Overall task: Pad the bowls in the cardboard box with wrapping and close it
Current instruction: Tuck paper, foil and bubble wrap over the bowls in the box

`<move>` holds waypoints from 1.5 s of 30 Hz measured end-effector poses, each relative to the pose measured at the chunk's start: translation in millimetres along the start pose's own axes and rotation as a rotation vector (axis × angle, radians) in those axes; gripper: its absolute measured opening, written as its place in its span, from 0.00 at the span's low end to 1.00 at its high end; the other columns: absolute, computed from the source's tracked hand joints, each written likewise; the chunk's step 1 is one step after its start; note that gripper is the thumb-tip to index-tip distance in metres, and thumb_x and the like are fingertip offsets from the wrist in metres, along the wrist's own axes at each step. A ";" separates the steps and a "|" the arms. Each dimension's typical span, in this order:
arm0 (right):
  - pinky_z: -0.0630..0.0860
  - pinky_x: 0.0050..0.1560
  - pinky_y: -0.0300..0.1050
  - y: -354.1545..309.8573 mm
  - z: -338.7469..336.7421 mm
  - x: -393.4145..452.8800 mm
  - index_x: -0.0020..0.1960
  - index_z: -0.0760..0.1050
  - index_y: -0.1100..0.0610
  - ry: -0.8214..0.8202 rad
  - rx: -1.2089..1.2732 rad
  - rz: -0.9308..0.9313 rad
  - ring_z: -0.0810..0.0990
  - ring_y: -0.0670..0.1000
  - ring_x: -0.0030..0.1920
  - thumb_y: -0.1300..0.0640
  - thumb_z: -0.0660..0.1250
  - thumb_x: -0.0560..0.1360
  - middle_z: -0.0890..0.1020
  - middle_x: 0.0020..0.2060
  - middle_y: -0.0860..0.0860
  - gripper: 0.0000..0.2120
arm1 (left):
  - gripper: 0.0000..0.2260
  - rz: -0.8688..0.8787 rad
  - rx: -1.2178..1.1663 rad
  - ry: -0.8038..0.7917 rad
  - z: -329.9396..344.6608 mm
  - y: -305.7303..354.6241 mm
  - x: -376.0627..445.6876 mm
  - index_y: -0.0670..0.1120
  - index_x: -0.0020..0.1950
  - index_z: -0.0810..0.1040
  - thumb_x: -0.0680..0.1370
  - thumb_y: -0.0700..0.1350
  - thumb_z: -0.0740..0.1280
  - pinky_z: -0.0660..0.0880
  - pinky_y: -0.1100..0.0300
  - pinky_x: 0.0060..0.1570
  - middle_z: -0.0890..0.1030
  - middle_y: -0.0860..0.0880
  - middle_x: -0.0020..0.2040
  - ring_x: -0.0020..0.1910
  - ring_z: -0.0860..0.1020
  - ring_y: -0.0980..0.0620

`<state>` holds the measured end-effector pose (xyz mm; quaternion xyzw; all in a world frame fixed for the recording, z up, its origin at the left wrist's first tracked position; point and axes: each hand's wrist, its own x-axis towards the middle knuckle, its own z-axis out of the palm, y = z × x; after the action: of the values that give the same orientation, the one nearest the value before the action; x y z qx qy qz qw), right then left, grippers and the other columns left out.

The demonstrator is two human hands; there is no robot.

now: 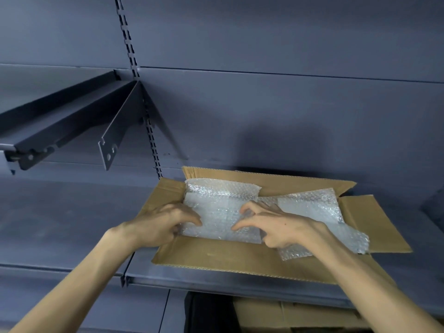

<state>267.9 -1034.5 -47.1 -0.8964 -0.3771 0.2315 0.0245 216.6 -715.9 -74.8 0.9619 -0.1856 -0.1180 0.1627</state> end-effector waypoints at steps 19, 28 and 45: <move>0.76 0.61 0.59 11.6 15.0 -17.5 0.51 0.72 0.42 0.476 0.789 0.028 0.87 0.46 0.47 0.50 0.58 0.86 0.80 0.43 0.37 0.07 | 0.20 0.099 0.000 0.274 -14.8 43.0 -6.8 0.61 0.71 0.74 0.79 0.54 0.70 0.69 0.62 0.67 0.77 0.63 0.67 0.66 0.72 0.64; 0.75 0.61 0.57 7.9 10.6 -26.2 0.49 0.80 0.45 0.361 0.719 -0.055 0.84 0.44 0.51 0.45 0.59 0.77 0.86 0.49 0.43 0.12 | 0.25 0.070 0.000 0.193 -13.0 53.5 -12.4 0.55 0.51 0.84 0.80 0.70 0.56 0.77 0.58 0.49 0.84 0.61 0.45 0.46 0.80 0.62; 0.54 0.81 0.52 -1.1 4.2 34.1 0.84 0.48 0.55 0.198 -0.098 -0.033 0.50 0.53 0.82 0.52 0.68 0.80 0.51 0.83 0.51 0.40 | 0.30 -0.004 0.160 -0.225 -10.6 45.0 45.0 0.68 0.80 0.46 0.83 0.61 0.60 0.47 0.47 0.81 0.42 0.59 0.83 0.81 0.39 0.56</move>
<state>286.1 -1010.8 -64.2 -0.9087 -0.3985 0.1226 0.0218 246.0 -770.4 -56.4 0.9527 -0.2098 -0.2104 0.0634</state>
